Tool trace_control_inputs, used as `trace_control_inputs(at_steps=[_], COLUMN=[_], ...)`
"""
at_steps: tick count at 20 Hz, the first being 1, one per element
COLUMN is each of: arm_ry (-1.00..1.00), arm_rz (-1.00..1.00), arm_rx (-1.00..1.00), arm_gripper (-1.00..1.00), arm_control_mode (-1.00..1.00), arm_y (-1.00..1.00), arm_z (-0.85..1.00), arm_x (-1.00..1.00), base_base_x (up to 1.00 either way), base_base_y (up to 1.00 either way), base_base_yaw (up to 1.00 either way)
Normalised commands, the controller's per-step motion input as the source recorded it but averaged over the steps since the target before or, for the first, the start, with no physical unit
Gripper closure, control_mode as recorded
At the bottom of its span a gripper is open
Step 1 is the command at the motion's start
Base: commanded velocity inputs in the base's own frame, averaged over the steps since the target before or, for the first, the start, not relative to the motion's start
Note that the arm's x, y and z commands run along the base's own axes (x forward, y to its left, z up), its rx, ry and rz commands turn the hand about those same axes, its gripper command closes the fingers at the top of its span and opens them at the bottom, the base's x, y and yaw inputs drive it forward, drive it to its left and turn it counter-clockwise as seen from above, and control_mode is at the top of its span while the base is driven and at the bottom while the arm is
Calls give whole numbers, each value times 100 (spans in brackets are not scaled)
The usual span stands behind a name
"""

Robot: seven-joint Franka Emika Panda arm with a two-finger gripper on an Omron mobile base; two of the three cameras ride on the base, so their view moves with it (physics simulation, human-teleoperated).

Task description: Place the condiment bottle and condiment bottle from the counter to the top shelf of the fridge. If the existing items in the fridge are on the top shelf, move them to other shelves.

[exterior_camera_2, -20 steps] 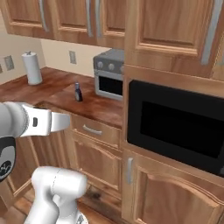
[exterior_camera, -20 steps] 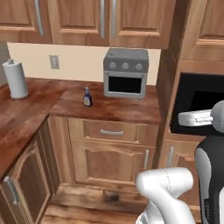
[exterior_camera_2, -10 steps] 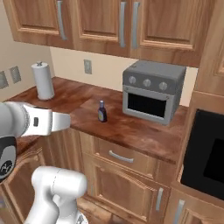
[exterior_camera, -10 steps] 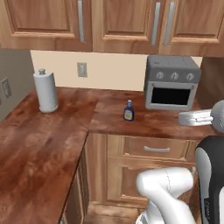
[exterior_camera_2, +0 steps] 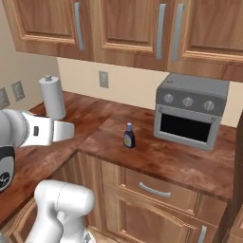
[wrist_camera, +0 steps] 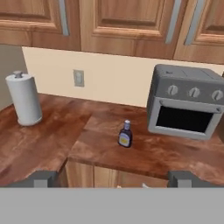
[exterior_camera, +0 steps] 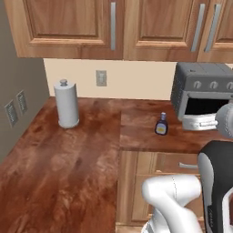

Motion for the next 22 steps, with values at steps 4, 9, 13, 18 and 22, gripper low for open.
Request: trace_control_inputs(at_steps=[4,9,13,18,22], arm_ry=[13,8,2,0,4], arm_rz=[-19,-14,-12,-3,-1], arm_rx=[0,5,10,14,11], arm_gripper=[-100,-100,-100,-100,-100], arm_control_mode=[-100,-100,-100,-100,-100], arm_y=[-18,-17,0,-3,-23], arm_z=[-58,-64,-64,-61,-49], arm_x=[52,79,100,87,88], base_base_x=[0,0,0,0,0], base_base_y=[0,0,0,0,0], base_base_yaw=[0,0,0,0,0])
